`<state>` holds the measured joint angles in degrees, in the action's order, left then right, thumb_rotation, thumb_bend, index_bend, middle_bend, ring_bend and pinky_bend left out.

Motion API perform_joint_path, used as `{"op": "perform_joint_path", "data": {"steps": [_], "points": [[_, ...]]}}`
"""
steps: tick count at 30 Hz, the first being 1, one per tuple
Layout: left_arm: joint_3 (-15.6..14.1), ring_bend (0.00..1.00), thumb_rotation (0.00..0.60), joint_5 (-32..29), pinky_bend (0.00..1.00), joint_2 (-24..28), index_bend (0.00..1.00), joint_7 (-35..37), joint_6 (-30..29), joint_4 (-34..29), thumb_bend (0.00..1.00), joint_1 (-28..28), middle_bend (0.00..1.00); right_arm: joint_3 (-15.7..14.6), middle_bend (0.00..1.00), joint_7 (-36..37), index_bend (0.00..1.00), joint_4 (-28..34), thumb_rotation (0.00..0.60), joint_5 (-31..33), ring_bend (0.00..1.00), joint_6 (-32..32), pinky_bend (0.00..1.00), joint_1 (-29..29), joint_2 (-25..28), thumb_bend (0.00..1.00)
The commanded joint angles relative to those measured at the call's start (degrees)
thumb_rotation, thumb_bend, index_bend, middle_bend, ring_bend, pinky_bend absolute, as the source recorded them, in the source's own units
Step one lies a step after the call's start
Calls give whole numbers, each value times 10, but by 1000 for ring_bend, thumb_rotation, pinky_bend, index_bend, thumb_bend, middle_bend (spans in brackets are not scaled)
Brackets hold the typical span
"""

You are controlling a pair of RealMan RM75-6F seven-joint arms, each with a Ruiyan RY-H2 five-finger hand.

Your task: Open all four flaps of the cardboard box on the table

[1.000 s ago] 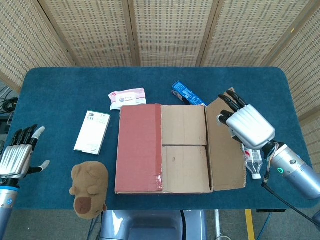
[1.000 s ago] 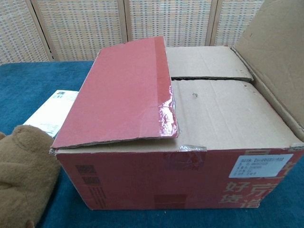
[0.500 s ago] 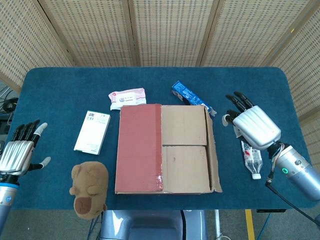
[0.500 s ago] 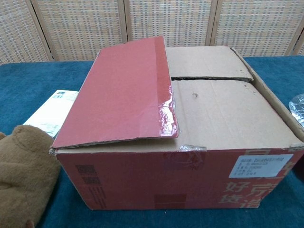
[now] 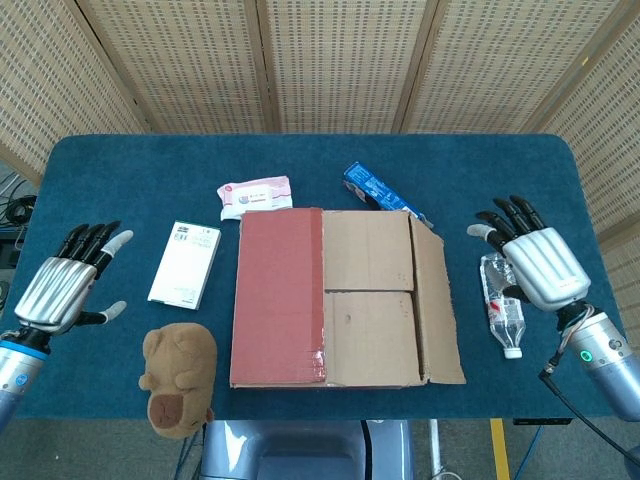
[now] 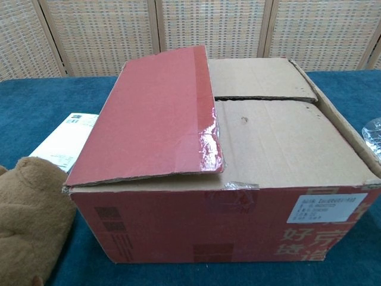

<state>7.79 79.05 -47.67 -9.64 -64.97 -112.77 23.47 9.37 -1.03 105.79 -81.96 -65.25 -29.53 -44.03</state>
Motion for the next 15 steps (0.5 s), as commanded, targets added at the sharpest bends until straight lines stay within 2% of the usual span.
{"op": "perform_joint_path", "data": {"steps": [1, 7, 11, 15], "points": [[19, 0, 558, 29, 0, 17, 71, 32, 48, -3, 248, 45, 0, -4, 83, -14, 143, 5, 600, 29, 0, -32, 43, 29, -12, 72], [32, 0, 558, 74, 0, 21, 71, 91, 100, 9, 279, 96, 0, -10, 72, -26, 129, 6, 600, 40, 0, -48, 43, 50, -15, 57], [37, 0, 557, 124, 0, 18, 71, 147, 138, 24, 359, 141, 0, -12, 70, -34, 126, 8, 600, 47, 0, -64, 44, 64, -19, 104], [41, 0, 559, 155, 0, 12, 71, 191, 175, 40, 421, 185, 0, -14, 70, -40, 126, 6, 600, 48, 0, -77, 43, 76, -25, 105]]}}
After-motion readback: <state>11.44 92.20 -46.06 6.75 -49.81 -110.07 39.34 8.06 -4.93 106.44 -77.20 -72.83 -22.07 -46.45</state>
